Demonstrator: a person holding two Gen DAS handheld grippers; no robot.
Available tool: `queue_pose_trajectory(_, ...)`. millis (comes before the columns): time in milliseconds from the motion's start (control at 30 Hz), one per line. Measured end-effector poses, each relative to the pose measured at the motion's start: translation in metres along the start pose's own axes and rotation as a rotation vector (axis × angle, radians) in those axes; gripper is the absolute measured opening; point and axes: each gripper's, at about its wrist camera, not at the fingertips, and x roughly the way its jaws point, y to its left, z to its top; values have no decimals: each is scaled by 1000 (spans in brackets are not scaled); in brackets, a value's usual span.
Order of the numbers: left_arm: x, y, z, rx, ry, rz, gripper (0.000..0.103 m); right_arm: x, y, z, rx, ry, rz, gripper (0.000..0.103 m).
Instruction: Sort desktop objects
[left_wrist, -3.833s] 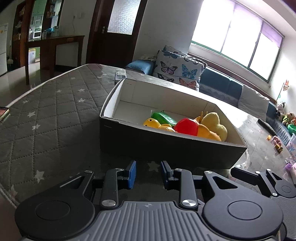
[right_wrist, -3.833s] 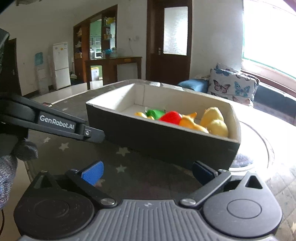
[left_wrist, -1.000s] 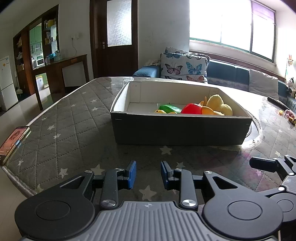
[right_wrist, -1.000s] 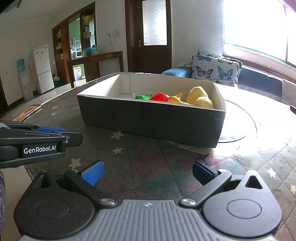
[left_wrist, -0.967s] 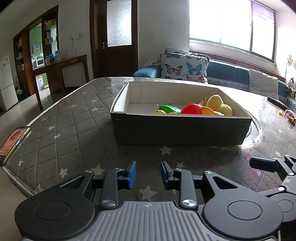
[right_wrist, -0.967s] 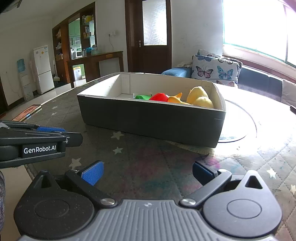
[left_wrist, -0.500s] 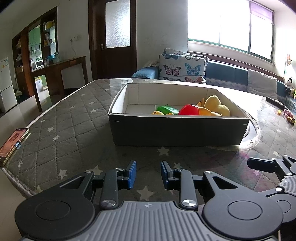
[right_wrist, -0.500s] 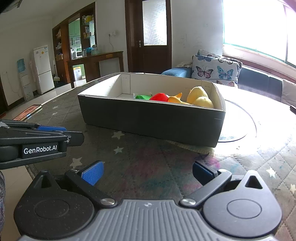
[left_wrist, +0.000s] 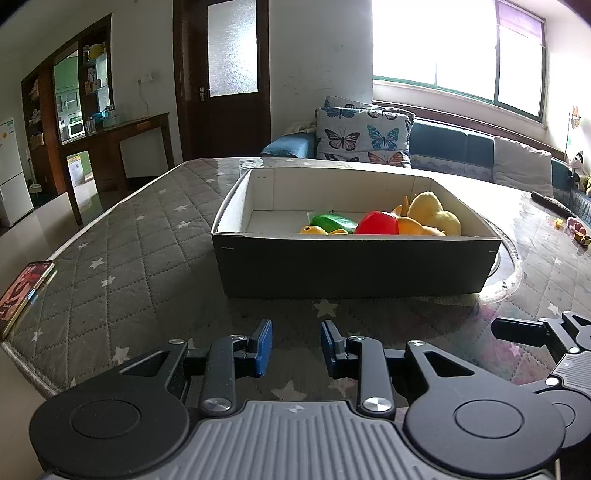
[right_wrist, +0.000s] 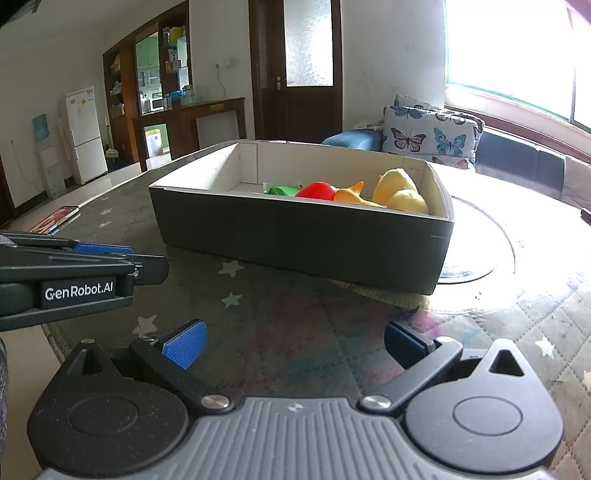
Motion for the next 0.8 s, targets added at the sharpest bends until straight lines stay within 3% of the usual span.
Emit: queue_pose_trajectory(800, 24, 0, 24, 15, 29, -5, 31, 24, -15, 25, 22, 45, -24, 103)
